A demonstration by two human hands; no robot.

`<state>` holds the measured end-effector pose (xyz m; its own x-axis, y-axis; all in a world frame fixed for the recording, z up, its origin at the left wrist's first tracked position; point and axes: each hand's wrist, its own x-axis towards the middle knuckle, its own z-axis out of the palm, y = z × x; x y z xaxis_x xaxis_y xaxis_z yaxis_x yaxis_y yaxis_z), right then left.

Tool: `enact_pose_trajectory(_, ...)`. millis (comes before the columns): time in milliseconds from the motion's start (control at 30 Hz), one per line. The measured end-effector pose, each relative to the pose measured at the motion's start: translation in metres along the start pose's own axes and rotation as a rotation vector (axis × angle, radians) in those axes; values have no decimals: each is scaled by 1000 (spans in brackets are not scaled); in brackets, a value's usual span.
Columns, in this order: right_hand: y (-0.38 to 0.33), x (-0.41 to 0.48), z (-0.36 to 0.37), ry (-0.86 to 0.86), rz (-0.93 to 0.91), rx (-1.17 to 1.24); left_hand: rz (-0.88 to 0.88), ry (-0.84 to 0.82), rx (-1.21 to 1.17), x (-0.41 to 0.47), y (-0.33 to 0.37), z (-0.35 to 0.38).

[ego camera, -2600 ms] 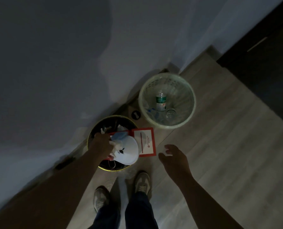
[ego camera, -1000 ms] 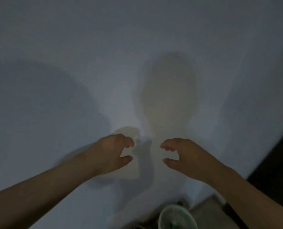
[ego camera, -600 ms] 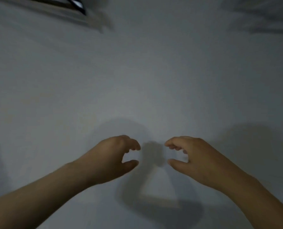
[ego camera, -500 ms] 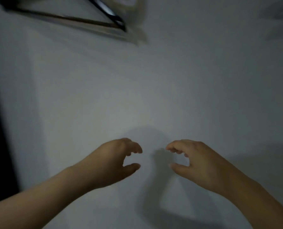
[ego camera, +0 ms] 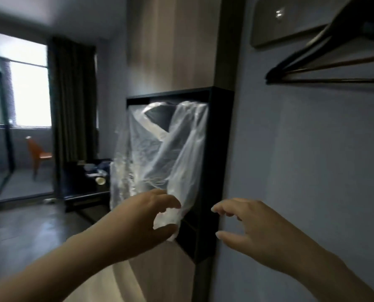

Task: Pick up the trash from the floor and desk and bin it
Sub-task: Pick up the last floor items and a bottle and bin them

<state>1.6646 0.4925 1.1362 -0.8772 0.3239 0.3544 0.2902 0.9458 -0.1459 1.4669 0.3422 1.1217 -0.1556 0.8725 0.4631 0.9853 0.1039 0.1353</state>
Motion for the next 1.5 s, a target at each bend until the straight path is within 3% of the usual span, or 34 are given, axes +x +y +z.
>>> enact_pose_trajectory(467, -239, 227, 132, -83, -417, 123, -445, 29, 124, -165, -246, -110)
enact_pose_trajectory(733, -278, 340, 205, -147, -544, 131, -588, 64, 136, -186, -357, -98)
enact_pose_trajectory(1167, -303, 563, 314, -228, -669, 253, -779, 37, 225, -139, -555, -85)
enact_pose_trajectory(1500, -387, 721, 417, -256, -696, 267, -843, 51, 196, -150, -751, -87)
